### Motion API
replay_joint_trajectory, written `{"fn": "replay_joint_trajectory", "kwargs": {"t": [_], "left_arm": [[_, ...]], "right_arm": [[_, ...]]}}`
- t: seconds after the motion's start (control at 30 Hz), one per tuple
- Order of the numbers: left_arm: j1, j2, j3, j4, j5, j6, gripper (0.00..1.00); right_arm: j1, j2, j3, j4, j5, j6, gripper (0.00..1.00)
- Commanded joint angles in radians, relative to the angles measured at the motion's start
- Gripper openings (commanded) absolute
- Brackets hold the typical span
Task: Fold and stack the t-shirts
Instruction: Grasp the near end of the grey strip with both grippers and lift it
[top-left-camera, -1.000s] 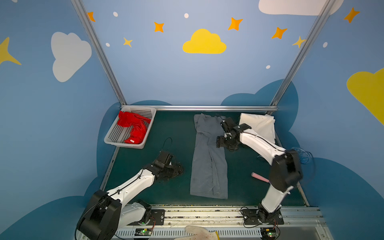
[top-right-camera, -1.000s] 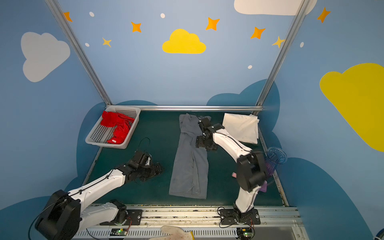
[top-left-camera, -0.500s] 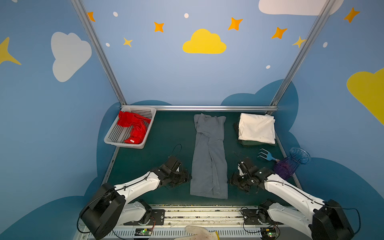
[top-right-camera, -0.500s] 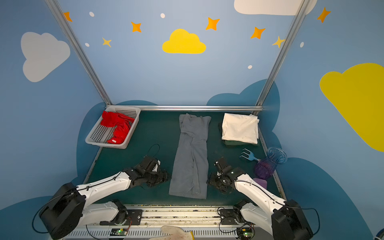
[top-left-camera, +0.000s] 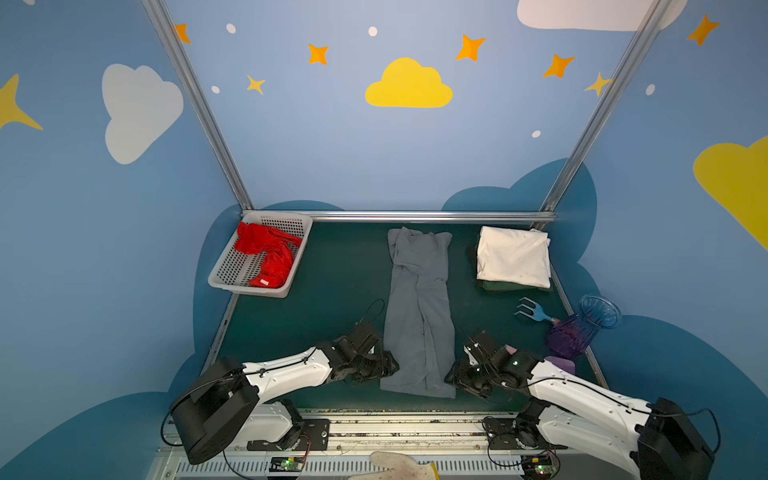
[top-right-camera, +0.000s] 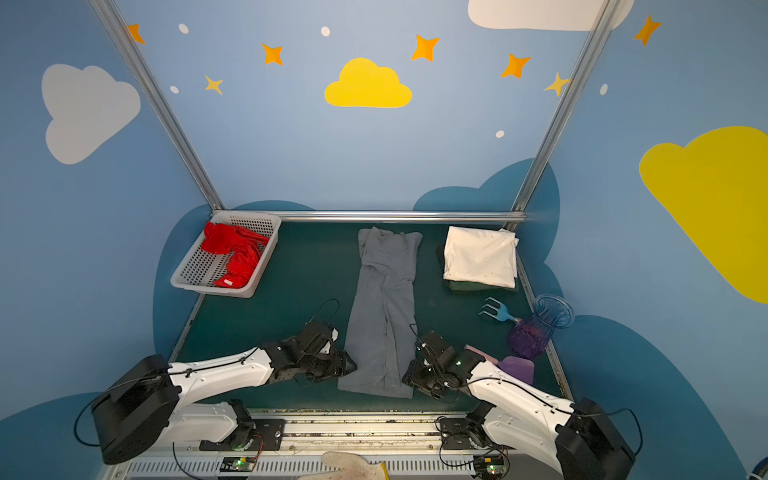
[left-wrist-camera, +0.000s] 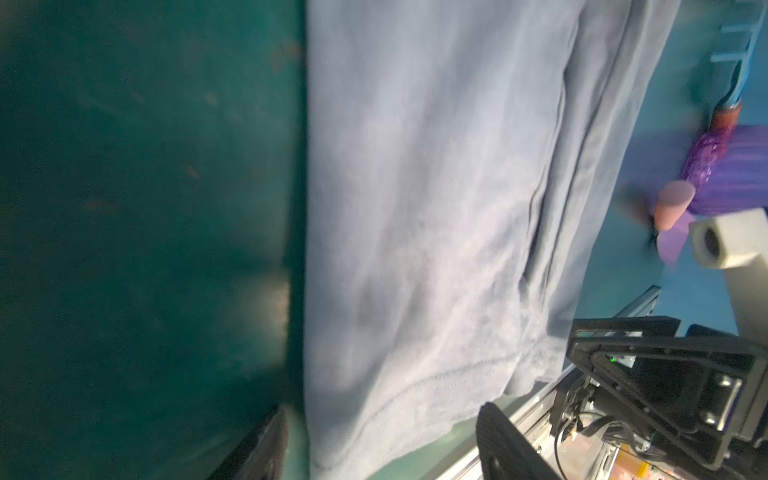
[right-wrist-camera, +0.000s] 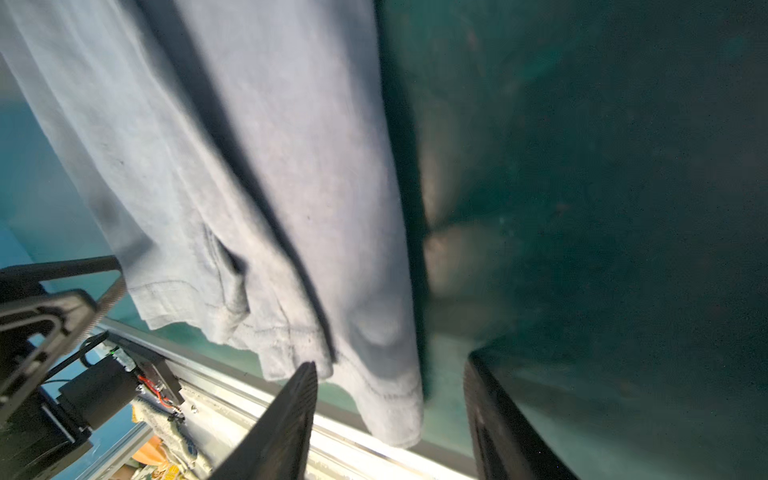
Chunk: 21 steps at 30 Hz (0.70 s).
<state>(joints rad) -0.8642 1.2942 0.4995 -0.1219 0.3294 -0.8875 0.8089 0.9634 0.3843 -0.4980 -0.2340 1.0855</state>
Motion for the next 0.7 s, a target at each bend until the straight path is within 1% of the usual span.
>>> {"fn": "replay_joint_trajectory", "kwargs": {"t": [0.0, 0.07, 0.17, 0.23, 0.33, 0.47, 0.53, 0.57, 0.6, 0.63, 0.67], "left_arm": [[-0.032, 0.005, -0.05, -0.113, -0.023, -0.037, 0.71], [-0.037, 0.005, -0.078, -0.086, -0.025, -0.056, 0.7], [-0.039, 0.024, -0.098, -0.056, -0.021, -0.071, 0.63], [-0.042, 0.038, -0.093, -0.05, -0.023, -0.073, 0.61], [-0.048, 0.067, -0.081, -0.042, -0.032, -0.067, 0.54], [-0.058, 0.123, -0.04, -0.048, -0.022, -0.047, 0.51], [-0.074, 0.142, -0.019, -0.035, 0.004, -0.035, 0.45], [-0.085, 0.146, -0.007, -0.033, 0.008, -0.031, 0.41], [-0.097, 0.15, 0.004, -0.037, 0.005, -0.029, 0.37], [-0.107, 0.151, 0.014, -0.046, 0.004, -0.026, 0.32], [-0.113, 0.152, 0.025, -0.061, 0.001, -0.022, 0.26]], "right_arm": [[0.03, -0.046, -0.047, -0.095, 0.004, 0.062, 0.56], [0.043, -0.077, -0.053, -0.108, 0.017, 0.066, 0.55], [0.05, -0.081, -0.066, -0.083, 0.012, 0.073, 0.54], [0.057, -0.059, -0.073, -0.05, 0.01, 0.073, 0.52], [0.062, -0.005, -0.059, -0.007, 0.018, 0.064, 0.5], [0.062, 0.071, -0.016, 0.005, 0.019, 0.041, 0.46], [0.064, 0.092, 0.002, 0.017, 0.012, 0.031, 0.39], [0.065, 0.094, 0.01, 0.018, 0.013, 0.028, 0.31], [0.064, 0.093, 0.017, 0.017, 0.016, 0.023, 0.17], [0.064, 0.091, 0.024, 0.015, 0.019, 0.02, 0.08], [0.064, 0.088, 0.031, 0.005, 0.022, 0.018, 0.03]]}}
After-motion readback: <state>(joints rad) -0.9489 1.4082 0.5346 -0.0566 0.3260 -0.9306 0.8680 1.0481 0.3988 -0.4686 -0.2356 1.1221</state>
